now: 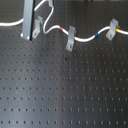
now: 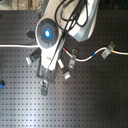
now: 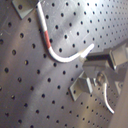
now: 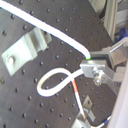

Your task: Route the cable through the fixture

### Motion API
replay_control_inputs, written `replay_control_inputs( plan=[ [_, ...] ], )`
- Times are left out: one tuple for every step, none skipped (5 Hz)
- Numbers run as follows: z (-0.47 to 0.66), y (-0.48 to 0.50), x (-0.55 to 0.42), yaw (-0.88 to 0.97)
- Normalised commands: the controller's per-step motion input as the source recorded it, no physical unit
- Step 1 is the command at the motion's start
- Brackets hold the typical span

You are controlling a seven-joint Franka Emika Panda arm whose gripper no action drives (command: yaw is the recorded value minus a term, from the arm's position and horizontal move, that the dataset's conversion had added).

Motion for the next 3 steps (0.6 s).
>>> replay_control_inputs(
  plan=[
    [0.01, -0.089, -0.319, 0.6],
    [-0.03, 0.059, -0.305, 0.67],
    [-0.14, 0.085, -0.16, 0.75]
  ],
)
